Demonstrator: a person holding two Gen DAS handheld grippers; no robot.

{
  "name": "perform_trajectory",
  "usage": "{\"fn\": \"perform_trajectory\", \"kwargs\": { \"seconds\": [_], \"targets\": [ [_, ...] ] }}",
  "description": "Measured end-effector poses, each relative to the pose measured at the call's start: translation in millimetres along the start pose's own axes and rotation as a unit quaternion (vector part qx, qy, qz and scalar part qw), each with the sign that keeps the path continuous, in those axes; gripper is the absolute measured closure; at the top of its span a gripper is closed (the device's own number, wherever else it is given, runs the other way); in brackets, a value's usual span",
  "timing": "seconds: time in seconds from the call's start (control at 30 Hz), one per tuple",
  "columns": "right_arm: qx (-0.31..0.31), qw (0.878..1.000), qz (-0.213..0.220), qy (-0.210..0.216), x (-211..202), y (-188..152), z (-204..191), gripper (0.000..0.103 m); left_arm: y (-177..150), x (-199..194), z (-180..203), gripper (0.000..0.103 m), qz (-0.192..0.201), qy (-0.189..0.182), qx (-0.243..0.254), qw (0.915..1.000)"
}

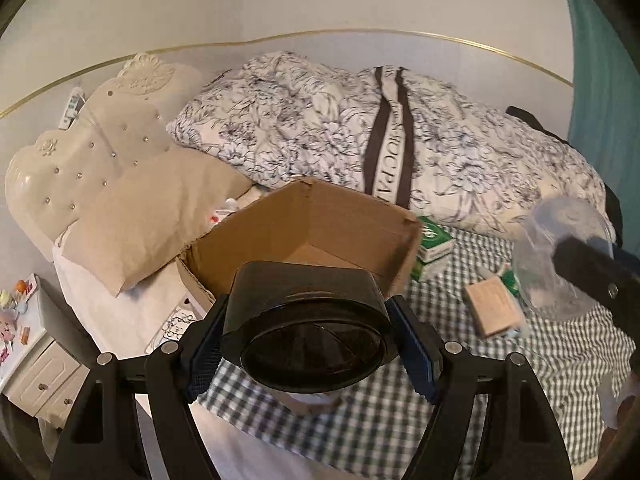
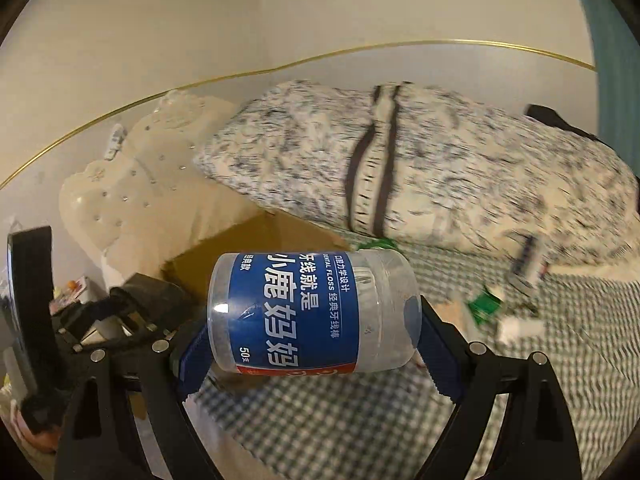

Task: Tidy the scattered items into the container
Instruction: 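Carry the bottle into the cardboard box and open the right gripper, then return the right gripper to the white cylinder beside the beads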

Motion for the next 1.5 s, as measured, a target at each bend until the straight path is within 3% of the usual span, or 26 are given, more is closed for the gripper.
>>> {"fn": "perform_trajectory", "kwargs": {
  "seconds": [0.2, 0.5, 0.57, 0.63, 0.73, 1.0, 1.2, 1.5],
  "targets": [
    [-0.009, 0.999, -0.015, 0.031, 64, 20, -27, 0.015, 0, 41, -19, 0.025, -0.019, 0.008, -0.022, 0.9996],
    [-0.005, 0.998, -0.044, 0.038, 144, 29, -34, 0.015, -2, 75, -20, 0.025, -0.021, -0.001, -0.021, 0.9996],
    [-0.002, 0.998, -0.048, 0.039, 155, 30, -34, 0.014, -4, 80, -20, 0.020, -0.020, 0.009, -0.022, 0.9995],
    [0.002, 0.997, -0.063, 0.052, 166, 31, -33, 0.014, -6, 83, -22, 0.007, -0.022, 0.029, -0.026, 0.9990],
    [0.022, 0.995, -0.073, 0.060, 171, 34, -27, 0.007, -10, 84, -21, 0.006, -0.025, 0.028, -0.026, 0.9990],
    [0.054, 0.998, -0.029, 0.027, 124, 40, 10, 0.005, -13, 68, -11, 0.003, -0.031, 0.016, -0.031, 0.9989],
    [0.056, 0.997, 0.004, -0.054, 55, 23, 67, 0.005, -13, 42, 15, 0.003, -0.024, -0.008, -0.025, 0.9994],
    [0.081, 0.984, -0.003, -0.161, -41, -27, 166, 0.005, -16, -2, 91, 0.003, -0.019, -0.068, 0.005, 0.9975]
  ]
}}
Point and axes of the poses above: each gripper's, at about its wrist camera, not at the fingertips, and x roughly the way its jaws point, z to its right, y to its top, the point moved 3 cm from there along x, roughly the way its jaws point, and after that the axes turned 4 degrees about x, right-handed, at the moved point
